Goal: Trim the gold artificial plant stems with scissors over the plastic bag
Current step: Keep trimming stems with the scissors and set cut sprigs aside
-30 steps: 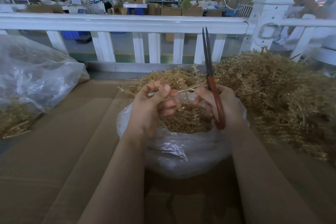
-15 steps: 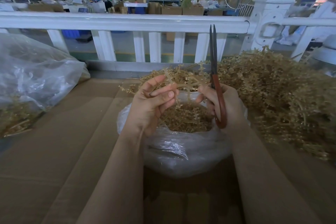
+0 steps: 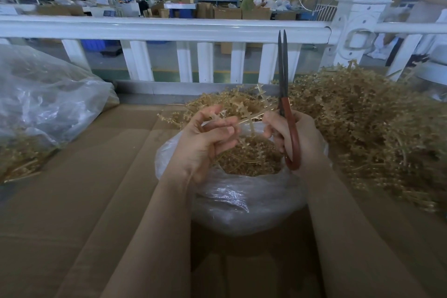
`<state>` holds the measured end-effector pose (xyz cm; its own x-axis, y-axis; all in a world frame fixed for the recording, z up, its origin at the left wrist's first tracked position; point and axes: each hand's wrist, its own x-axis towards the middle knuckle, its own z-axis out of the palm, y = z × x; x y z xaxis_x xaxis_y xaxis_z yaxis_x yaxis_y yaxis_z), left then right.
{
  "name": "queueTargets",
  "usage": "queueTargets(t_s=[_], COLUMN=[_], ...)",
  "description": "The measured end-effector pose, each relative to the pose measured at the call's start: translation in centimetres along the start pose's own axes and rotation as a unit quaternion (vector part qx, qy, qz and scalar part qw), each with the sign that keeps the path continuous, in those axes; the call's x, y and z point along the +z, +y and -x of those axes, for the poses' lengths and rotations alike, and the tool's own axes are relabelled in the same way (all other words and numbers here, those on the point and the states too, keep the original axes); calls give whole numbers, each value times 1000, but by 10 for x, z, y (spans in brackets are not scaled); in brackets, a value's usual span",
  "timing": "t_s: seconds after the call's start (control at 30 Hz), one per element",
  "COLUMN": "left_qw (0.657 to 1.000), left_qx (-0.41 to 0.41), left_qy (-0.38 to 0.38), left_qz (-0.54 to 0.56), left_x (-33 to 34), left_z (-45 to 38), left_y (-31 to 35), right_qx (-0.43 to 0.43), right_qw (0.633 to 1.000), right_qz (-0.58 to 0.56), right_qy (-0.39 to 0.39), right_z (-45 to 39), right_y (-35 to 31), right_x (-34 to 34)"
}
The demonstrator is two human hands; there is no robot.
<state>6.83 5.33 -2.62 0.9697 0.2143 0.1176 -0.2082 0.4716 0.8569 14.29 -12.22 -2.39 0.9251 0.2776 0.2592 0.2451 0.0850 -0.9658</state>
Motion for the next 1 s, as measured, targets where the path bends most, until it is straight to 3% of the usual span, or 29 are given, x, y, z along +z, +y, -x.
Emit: queueTargets(t_s=[0.1, 0.37, 0.6, 0.73, 1.0], left_qw=[998, 980, 972, 989, 988], left_qx=[-20, -61, -59, -57, -72], left_qy=[-31, -20, -35, 20, 132], left_qz=[-53, -188, -224, -135, 43], left_x=[0, 4, 3, 5, -7], left_z=[1, 4, 1, 1, -7], left_y=[-1, -2, -7, -5, -2], right_qx=[2, 21, 22, -10, -41], right_qw=[1000, 1000, 999, 999, 998], right_qz=[-11, -1, 38, -51, -45], right_qy=[6, 10, 3, -2, 6], right_z=[0, 2, 4, 5, 4], right_y=[-1, -8, -12, -12, -5], right_x=[1, 5, 9, 11, 6])
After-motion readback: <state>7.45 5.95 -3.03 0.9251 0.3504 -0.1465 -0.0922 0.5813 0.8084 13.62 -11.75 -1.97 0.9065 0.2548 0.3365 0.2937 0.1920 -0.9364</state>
